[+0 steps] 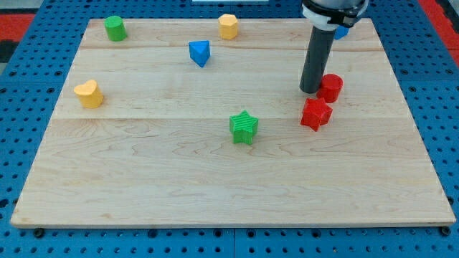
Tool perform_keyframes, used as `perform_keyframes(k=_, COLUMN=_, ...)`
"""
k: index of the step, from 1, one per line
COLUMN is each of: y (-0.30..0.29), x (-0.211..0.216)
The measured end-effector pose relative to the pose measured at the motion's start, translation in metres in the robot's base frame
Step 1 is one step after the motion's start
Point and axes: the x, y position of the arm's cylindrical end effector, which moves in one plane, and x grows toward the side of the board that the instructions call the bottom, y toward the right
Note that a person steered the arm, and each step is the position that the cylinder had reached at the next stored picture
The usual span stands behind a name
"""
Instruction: Move red circle to the center right
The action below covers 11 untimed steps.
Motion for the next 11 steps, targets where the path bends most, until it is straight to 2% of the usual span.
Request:
perform_keyframes(k=6, y=0.044, x=0.006)
perform_keyframes(k=7, y=0.044, x=-0.001)
perform_keyframes(k=9, y=0.043, x=-0.048)
perform_keyframes(k=11, y=0.055, x=-0.049)
